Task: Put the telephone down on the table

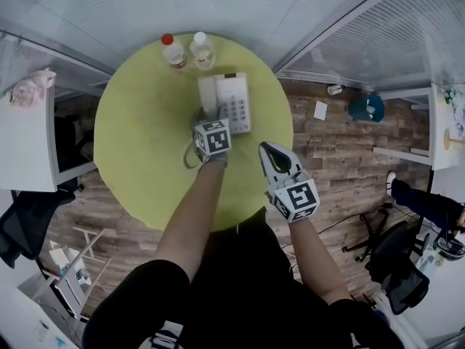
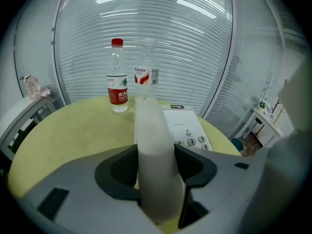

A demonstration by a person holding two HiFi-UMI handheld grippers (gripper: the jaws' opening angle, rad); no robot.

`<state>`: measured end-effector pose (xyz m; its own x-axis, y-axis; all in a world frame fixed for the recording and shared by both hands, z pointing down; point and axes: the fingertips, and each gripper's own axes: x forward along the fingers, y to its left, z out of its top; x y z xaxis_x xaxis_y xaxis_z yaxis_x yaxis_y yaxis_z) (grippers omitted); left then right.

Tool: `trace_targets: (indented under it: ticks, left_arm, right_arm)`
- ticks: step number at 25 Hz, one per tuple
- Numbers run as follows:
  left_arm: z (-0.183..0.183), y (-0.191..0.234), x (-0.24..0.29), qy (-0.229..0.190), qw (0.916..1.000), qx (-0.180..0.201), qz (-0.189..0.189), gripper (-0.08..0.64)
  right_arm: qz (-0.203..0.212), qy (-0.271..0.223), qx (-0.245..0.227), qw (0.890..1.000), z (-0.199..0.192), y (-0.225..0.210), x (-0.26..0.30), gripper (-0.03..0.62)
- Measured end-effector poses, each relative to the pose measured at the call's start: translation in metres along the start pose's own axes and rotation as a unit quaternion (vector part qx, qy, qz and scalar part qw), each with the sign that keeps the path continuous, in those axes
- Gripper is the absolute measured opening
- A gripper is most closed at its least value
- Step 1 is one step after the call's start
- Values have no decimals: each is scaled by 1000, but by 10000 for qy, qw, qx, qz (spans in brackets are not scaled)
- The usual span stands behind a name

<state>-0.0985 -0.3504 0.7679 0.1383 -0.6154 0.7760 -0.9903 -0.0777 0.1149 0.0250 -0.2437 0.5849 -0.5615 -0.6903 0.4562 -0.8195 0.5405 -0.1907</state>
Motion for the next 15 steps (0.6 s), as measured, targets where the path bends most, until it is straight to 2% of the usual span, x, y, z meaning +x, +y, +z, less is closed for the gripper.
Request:
trace_targets:
  ticks: [3, 8, 15]
  left_arm:
    - [0, 0, -3, 36, 9999, -143, -52, 231]
    - [8, 2, -19, -30, 9999, 56, -81, 227]
    - [12, 13, -50, -86, 9998, 44, -194, 227]
  right_arm:
    - [-28, -14, -1, 10000, 1, 0, -5, 20]
    - [7, -63, -56, 10000, 7, 7, -7, 20]
    - [160, -159, -194, 9996, 25, 31, -1, 20]
